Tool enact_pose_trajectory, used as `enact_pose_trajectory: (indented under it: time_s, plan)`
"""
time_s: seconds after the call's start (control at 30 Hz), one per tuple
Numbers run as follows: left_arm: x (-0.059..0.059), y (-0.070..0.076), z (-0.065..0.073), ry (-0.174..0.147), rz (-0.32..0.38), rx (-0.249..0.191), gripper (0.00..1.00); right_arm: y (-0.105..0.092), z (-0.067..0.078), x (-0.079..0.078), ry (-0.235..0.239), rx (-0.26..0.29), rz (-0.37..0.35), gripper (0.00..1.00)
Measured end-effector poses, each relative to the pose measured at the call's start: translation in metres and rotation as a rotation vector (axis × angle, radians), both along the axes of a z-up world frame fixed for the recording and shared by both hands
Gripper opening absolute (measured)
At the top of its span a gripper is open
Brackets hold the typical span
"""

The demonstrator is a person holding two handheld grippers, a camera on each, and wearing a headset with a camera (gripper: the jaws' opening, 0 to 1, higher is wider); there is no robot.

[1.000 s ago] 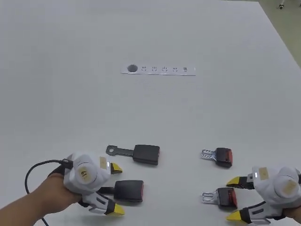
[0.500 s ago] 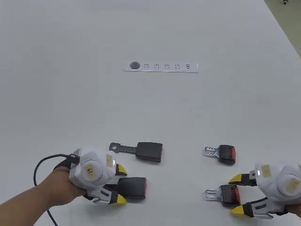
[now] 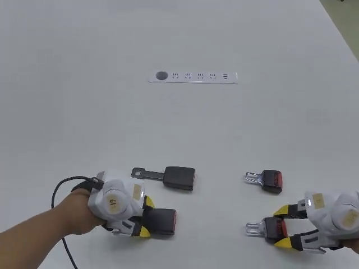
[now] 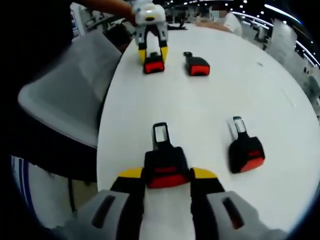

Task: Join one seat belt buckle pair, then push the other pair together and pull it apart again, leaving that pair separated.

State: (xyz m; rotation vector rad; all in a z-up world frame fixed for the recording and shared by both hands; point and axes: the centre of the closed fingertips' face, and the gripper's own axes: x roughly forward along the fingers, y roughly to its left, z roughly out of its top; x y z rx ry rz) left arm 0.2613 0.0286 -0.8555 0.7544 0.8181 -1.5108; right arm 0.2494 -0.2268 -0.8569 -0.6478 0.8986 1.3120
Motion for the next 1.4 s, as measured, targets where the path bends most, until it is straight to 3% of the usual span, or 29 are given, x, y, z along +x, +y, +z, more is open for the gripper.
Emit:
enact_pose_trajectory:
  time_s: [0.6,1.0,1.4]
  plan:
    - [0.000,0.001,-0.002,0.014,0.020,0.015,0.31,0.020,0.000,0.002,-0.005,0.040,-0.014,0.34]
    - [0.000,-0.001,-0.002,0.023,0.052,0.019,0.31,0.054,0.002,0.003,-0.009,0.089,-0.023,0.34]
    - [-0.002,-0.005,-0.001,0.025,0.037,0.028,0.31,0.093,0.004,0.006,-0.007,0.132,-0.021,0.34]
